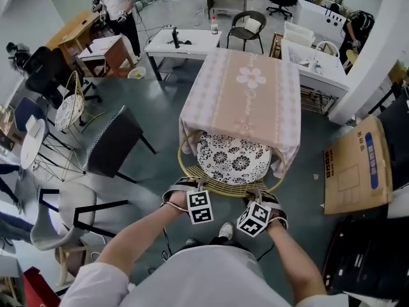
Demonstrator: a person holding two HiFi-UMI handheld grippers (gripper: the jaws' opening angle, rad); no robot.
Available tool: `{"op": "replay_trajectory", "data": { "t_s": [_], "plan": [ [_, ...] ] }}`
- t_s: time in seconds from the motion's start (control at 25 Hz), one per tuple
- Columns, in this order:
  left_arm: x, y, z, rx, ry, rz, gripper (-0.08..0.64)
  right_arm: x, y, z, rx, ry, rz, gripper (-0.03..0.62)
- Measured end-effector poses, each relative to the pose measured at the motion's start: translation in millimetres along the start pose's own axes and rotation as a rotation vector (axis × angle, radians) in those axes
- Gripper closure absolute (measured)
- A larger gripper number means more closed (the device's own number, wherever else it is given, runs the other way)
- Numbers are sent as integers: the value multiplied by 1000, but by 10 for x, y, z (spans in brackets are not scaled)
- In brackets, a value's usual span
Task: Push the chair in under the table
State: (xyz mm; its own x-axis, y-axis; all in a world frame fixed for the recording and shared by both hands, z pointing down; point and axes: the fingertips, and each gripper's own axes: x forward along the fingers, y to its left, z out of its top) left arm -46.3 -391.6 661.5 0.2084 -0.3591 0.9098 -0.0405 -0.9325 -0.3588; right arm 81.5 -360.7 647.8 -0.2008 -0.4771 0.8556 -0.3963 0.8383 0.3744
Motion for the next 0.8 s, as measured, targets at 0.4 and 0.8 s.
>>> {"op": "replay_trajectory", "data": {
  "t_s": [0.4, 0.8],
  "plan": [
    [-287, -65, 100, -83, -154, 67, 446, -169, -16, 78, 149, 35, -128, 500],
    [-903, -107, 350, -349, -411, 102, 448, -657, 111, 402, 366, -89, -220, 504]
  ]
}}
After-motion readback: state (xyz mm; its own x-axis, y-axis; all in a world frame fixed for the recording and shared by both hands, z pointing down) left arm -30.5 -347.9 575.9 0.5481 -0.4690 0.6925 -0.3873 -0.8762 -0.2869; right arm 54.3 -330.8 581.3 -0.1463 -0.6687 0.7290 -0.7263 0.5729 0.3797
